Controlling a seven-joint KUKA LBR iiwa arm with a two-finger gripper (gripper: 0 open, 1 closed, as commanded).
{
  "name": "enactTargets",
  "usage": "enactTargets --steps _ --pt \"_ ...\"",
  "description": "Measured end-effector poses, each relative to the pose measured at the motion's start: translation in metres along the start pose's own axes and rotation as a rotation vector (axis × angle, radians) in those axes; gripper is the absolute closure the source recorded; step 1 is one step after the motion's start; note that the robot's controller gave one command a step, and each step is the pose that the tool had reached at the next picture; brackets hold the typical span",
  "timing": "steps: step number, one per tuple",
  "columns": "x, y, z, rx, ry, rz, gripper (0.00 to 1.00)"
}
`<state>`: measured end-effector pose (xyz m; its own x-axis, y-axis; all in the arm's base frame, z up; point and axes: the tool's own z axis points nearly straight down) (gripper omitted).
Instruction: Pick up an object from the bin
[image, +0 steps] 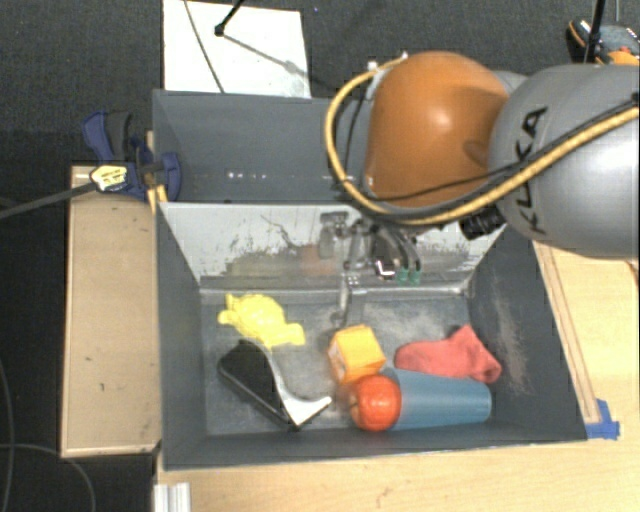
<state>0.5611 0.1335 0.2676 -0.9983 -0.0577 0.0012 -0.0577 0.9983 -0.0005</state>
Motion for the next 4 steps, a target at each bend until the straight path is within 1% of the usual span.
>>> enactTargets --steps 1,2,3,4 --pt "0.011 -0.01 0.018 -0.004 -0.017 0.024 0.0" --pt "0.021 -0.025 0.055 -0.001 0.0 -0.07 0.0" --pt "0.03 -0.049 0.085 -0.001 -0.006 -0.263 0.0" --pt "0.04 -0.058 0.114 -0.001 -0.005 -0.241 0.0"
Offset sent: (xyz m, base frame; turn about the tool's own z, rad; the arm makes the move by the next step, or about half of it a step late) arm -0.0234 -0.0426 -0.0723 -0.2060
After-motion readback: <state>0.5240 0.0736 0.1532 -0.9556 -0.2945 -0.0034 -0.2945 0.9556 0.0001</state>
